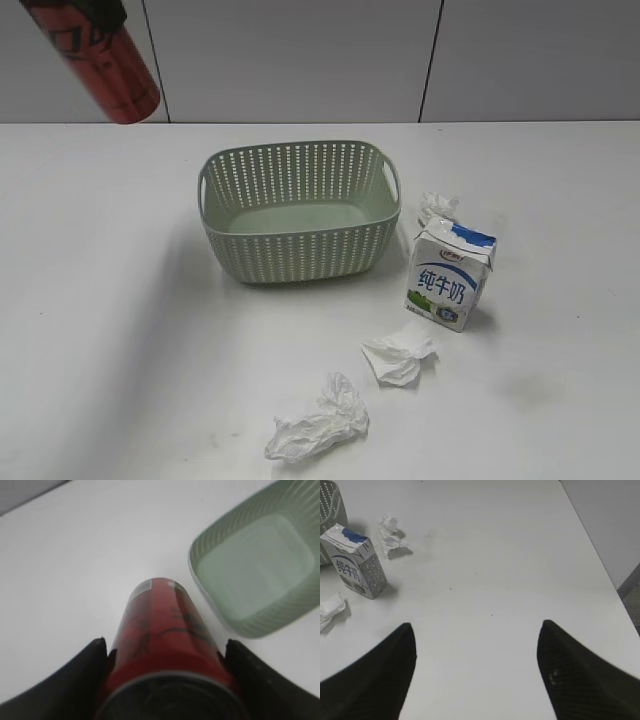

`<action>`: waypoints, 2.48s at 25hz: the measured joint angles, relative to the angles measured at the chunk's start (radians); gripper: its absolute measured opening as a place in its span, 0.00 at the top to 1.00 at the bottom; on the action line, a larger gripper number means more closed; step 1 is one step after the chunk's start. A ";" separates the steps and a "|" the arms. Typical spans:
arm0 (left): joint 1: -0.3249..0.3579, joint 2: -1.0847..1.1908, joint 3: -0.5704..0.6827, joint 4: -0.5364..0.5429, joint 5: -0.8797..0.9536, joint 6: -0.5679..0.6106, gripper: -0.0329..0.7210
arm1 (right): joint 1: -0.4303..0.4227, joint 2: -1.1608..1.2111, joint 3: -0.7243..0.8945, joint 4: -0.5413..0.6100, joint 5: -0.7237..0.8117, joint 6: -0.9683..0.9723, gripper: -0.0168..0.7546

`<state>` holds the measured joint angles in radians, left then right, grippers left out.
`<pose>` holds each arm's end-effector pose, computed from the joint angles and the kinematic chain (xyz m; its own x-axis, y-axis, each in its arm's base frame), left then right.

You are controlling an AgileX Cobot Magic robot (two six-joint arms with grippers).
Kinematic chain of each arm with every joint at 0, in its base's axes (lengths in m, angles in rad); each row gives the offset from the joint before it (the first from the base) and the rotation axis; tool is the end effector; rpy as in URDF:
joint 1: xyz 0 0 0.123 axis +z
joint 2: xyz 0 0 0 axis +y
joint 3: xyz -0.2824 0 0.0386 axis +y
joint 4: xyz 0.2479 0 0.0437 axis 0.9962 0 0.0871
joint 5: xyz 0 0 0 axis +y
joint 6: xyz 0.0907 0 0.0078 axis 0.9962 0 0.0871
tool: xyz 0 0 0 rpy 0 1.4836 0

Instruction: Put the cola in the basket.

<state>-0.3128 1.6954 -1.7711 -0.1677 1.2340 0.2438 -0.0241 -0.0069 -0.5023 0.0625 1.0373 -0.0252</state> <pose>0.3387 -0.1246 0.3820 -0.7481 0.4359 -0.5003 0.5253 0.8497 -0.0453 -0.0052 0.0050 0.2798 -0.4260 0.0169 -0.9046 -0.0218 0.9993 0.0289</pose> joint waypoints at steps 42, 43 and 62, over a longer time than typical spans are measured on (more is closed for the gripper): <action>-0.271 0.524 -0.294 -0.001 -0.010 -0.043 0.09 | 0.000 0.000 0.000 0.000 0.000 -0.001 0.24; -0.268 0.507 -0.294 -0.001 -0.011 -0.045 0.09 | 0.000 0.000 0.000 0.000 0.000 -0.001 0.24; 0.129 0.146 -0.133 0.168 -0.016 -0.202 0.17 | 0.000 0.000 0.000 0.000 0.000 -0.001 0.24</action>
<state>-0.1835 1.8412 -1.9043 0.0000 1.2178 0.0422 -0.0241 -0.0069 -0.5023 0.0625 1.0373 -0.0263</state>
